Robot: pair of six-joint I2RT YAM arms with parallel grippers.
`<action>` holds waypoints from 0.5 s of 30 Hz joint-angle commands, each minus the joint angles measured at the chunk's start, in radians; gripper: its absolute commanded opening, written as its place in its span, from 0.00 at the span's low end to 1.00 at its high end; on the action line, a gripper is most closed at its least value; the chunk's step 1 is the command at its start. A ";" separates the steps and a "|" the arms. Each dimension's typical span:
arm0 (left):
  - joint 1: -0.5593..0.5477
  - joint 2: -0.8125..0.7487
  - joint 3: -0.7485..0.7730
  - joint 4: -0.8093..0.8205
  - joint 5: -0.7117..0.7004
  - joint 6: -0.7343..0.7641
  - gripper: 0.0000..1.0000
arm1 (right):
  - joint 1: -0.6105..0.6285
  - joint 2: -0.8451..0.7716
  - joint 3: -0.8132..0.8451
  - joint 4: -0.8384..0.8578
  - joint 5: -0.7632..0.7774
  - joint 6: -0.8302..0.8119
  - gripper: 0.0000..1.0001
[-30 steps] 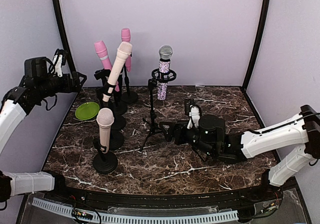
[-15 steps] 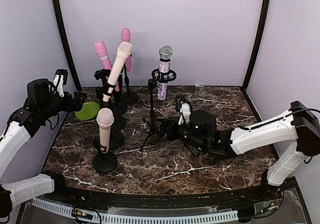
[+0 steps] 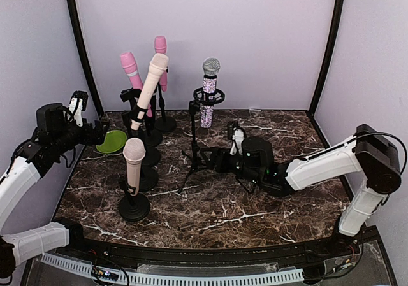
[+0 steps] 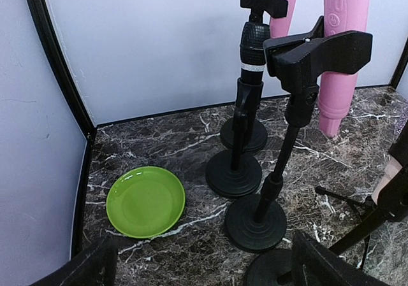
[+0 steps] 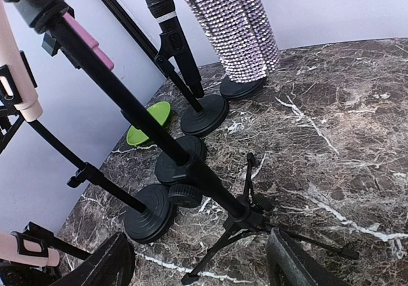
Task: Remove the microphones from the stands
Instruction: Unscrew the knob on the stand of the microphone stand.
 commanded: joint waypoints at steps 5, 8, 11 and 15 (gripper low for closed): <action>0.007 0.002 -0.010 0.025 -0.022 0.019 0.97 | -0.028 0.022 0.057 -0.007 -0.043 -0.038 0.67; 0.007 0.005 -0.011 0.024 -0.024 0.018 0.97 | -0.029 0.047 0.080 -0.009 -0.062 -0.049 0.64; 0.007 0.011 -0.009 0.022 -0.026 0.019 0.97 | -0.027 0.087 0.116 -0.020 -0.071 -0.063 0.61; 0.007 0.015 -0.008 0.021 -0.027 0.018 0.97 | -0.026 0.142 0.163 -0.026 -0.065 -0.081 0.55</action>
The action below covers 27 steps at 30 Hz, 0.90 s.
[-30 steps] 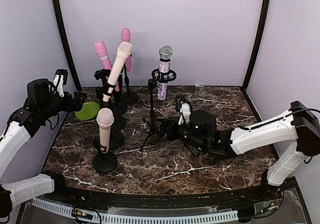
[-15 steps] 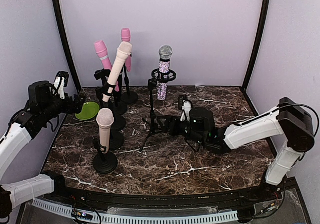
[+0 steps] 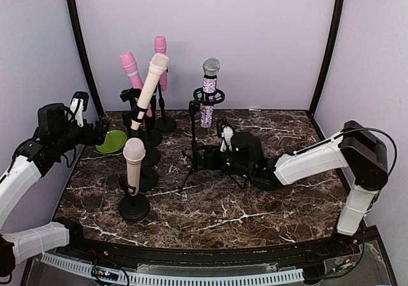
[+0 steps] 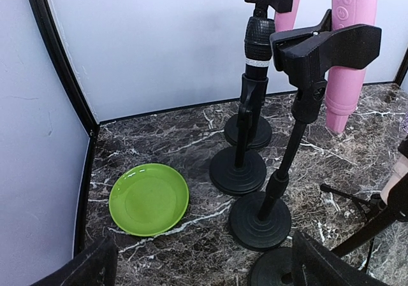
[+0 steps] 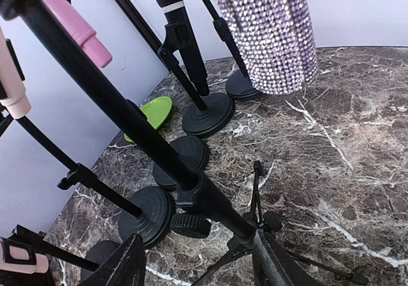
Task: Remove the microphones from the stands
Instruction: Unscrew the knob on the stand of the microphone stand.
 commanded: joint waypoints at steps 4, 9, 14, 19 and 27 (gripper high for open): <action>0.007 0.007 -0.008 0.020 -0.005 0.009 0.97 | 0.005 0.077 0.099 -0.005 0.004 -0.050 0.48; 0.007 0.010 -0.005 0.019 -0.004 0.010 0.96 | 0.019 0.101 0.132 -0.033 0.055 -0.054 0.42; 0.007 0.010 -0.006 0.019 -0.004 0.010 0.96 | 0.030 0.120 0.166 -0.076 0.098 -0.065 0.33; 0.007 0.012 -0.007 0.020 -0.002 0.009 0.96 | 0.049 0.131 0.189 -0.111 0.148 -0.087 0.25; 0.007 0.015 -0.007 0.021 0.004 0.007 0.96 | 0.064 0.132 0.187 -0.134 0.215 -0.092 0.14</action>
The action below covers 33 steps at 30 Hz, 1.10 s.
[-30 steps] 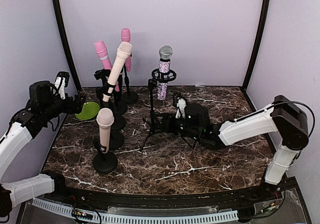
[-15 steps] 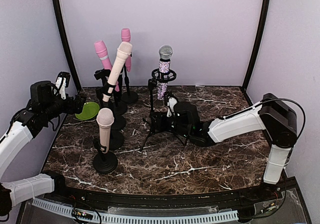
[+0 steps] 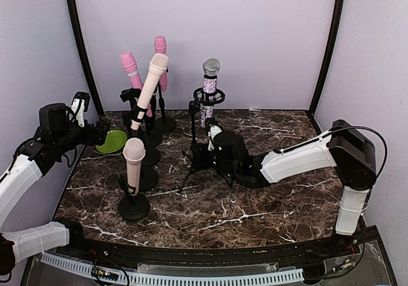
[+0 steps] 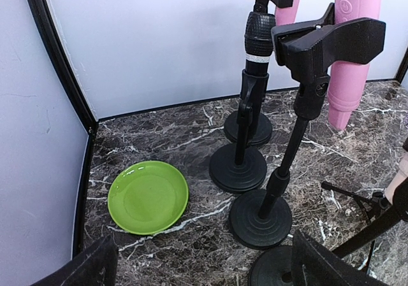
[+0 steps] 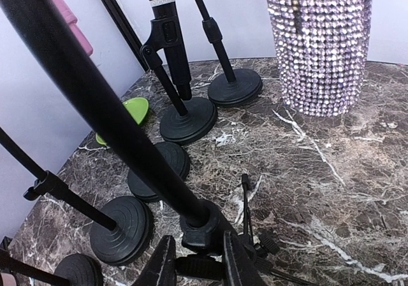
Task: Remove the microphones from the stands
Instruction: Unscrew the knob on the stand of the microphone stand.
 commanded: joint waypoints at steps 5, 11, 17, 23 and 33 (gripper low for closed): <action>0.007 0.005 -0.007 0.021 0.007 0.005 0.96 | 0.018 0.022 0.023 -0.036 0.077 -0.039 0.05; 0.007 0.008 -0.006 0.020 0.007 0.007 0.96 | 0.040 0.033 0.056 -0.109 0.146 -0.108 0.00; 0.007 0.008 -0.006 0.020 0.008 0.007 0.96 | 0.065 0.045 0.098 -0.223 0.252 -0.205 0.00; 0.007 0.009 -0.007 0.019 0.008 0.006 0.96 | 0.076 0.059 0.129 -0.294 0.311 -0.265 0.00; 0.007 0.017 -0.005 0.016 0.007 0.008 0.96 | 0.094 0.114 0.198 -0.356 0.353 -0.353 0.00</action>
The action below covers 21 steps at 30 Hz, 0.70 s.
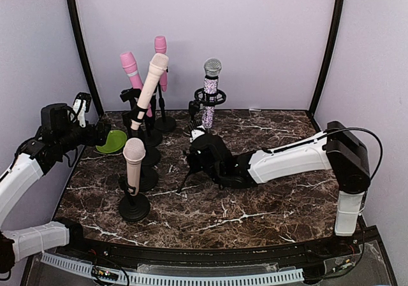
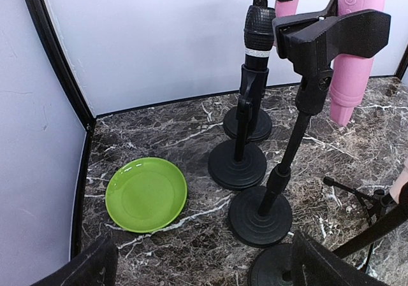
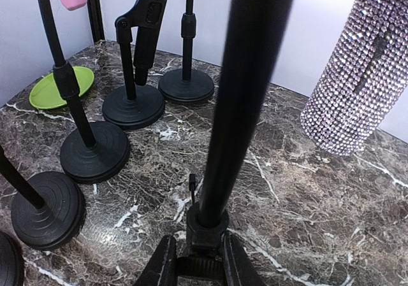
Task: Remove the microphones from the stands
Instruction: Unscrew the knob on the stand of the microphone stand.
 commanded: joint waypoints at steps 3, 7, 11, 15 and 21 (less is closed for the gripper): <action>0.007 0.000 -0.005 0.016 0.001 0.009 0.96 | 0.009 0.059 0.028 -0.102 0.052 -0.070 0.00; 0.007 -0.001 -0.005 0.016 0.000 0.009 0.96 | 0.009 0.045 0.013 -0.088 0.049 -0.059 0.04; 0.007 -0.002 -0.005 0.016 0.000 0.010 0.96 | 0.008 0.012 -0.017 -0.053 0.027 -0.037 0.13; 0.007 -0.003 -0.005 0.016 -0.001 0.010 0.96 | 0.009 -0.033 -0.050 -0.001 -0.007 -0.029 0.31; 0.007 -0.006 -0.007 0.016 -0.005 0.010 0.96 | 0.009 -0.113 -0.136 0.109 -0.080 -0.049 0.56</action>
